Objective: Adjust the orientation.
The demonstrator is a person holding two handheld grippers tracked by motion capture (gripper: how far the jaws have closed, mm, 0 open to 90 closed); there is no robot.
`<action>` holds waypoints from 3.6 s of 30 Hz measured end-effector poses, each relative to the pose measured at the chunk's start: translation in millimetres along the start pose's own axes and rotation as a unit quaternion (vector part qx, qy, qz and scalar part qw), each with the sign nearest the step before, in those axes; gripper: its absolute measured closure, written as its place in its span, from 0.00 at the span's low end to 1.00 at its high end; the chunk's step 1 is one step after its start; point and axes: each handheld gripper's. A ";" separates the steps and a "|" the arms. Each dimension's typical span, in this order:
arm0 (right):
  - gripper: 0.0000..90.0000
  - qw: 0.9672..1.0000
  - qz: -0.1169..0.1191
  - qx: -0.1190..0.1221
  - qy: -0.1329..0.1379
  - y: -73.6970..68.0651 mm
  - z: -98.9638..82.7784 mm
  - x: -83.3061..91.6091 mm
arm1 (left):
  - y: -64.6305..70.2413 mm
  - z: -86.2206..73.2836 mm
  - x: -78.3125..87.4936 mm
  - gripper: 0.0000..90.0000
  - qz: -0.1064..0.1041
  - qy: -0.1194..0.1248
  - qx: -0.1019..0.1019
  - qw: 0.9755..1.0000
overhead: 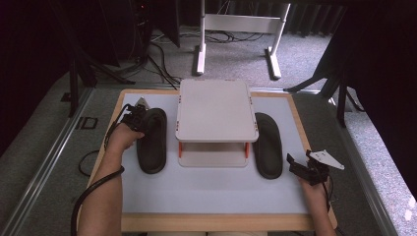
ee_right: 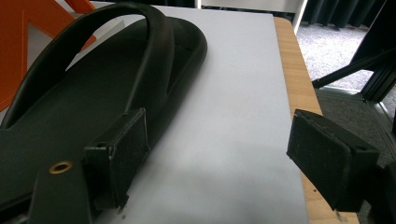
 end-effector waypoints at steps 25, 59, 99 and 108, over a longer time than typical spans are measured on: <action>0.15 1.000 0.006 0.009 0.007 -0.8 -0.7 1.3 | 4.8 -2.8 88.2 0.83 -0.003 0.046 0.017 0.999; 0.15 1.000 0.012 0.003 0.006 0.6 -0.5 1.5 | 90.2 66.4 160.2 0.82 -0.030 0.117 -0.015 0.993; 0.15 1.000 0.013 0.003 0.007 0.5 -0.6 1.8 | 120.3 77.7 162.5 0.66 -0.062 0.150 -0.051 0.985; 0.15 1.000 0.014 0.005 0.007 0.4 -0.6 1.7 | 109.3 57.9 166.3 0.66 -0.075 0.165 -0.059 0.982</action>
Point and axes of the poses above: each handheld gripper's, and its own axes: x roughly backward along the jaws, z roughly out of its top, y roughly to its right, and after that the axes turned 8 degrees about -x, right-handed
